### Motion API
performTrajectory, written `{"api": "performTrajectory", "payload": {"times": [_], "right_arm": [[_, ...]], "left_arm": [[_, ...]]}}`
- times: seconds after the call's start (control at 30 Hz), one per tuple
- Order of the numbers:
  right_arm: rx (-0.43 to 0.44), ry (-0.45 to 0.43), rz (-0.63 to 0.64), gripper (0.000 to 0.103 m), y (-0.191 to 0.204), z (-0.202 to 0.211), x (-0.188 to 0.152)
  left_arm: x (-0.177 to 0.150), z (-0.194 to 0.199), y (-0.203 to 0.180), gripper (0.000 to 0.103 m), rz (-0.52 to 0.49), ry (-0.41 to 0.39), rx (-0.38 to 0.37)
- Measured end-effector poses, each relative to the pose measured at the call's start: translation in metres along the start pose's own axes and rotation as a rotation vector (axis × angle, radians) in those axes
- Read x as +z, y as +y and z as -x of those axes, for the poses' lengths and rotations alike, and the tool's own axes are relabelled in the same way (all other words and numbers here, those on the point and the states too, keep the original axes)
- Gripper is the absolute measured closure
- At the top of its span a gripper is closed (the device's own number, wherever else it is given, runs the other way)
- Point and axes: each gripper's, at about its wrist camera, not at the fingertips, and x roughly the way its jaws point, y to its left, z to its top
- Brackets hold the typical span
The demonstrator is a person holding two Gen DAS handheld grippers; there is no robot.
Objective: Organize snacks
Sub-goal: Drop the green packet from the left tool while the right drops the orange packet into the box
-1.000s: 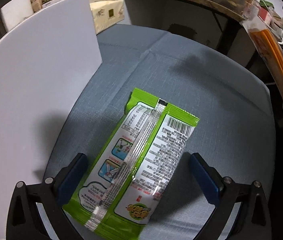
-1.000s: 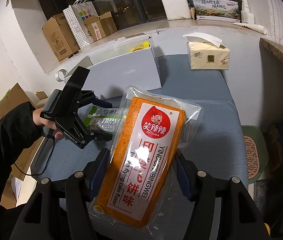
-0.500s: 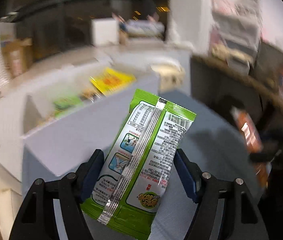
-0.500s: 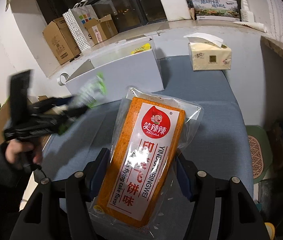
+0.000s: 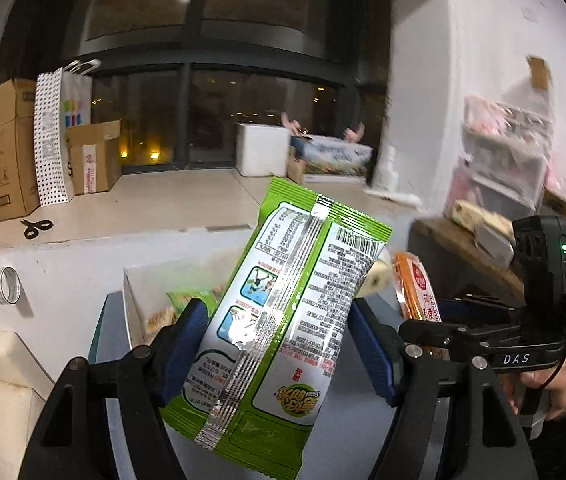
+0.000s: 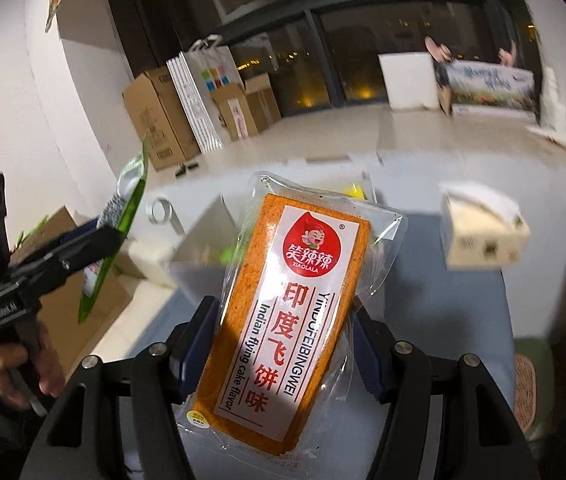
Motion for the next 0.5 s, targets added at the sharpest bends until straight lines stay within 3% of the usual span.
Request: {"api": "performTrajectory", "payload": {"times": [0.13, 0.37, 0.4, 0.47, 0.5], "right_arm": [[-0.025, -0.011, 0.028, 0.036, 0.004, -0.029, 0.044], [-0.095, 0.045, 0.017, 0.035, -0.011, -0.096, 0.097], [-0.107, 0.052, 0.01, 0.034, -0.015, -0.104, 0.1], [-0.105, 0.087, -0.011, 0.018, -0.024, -0.119, 0.102], [-0.096, 0.093, -0.042, 0.013, -0.031, -0.124, 0.102]], "left_arm": [[0.029, -0.042, 0.038, 0.026, 0.048, 0.026, 0.069], [0.042, -0.121, 0.079, 0.025, 0.061, 0.12, 0.154], [0.042, -0.127, 0.08, 0.022, 0.053, 0.131, 0.158], [0.038, -0.144, 0.082, 0.003, 0.016, 0.172, 0.204], [0.033, -0.15, 0.083, 0.0, 0.008, 0.188, 0.234]]}}
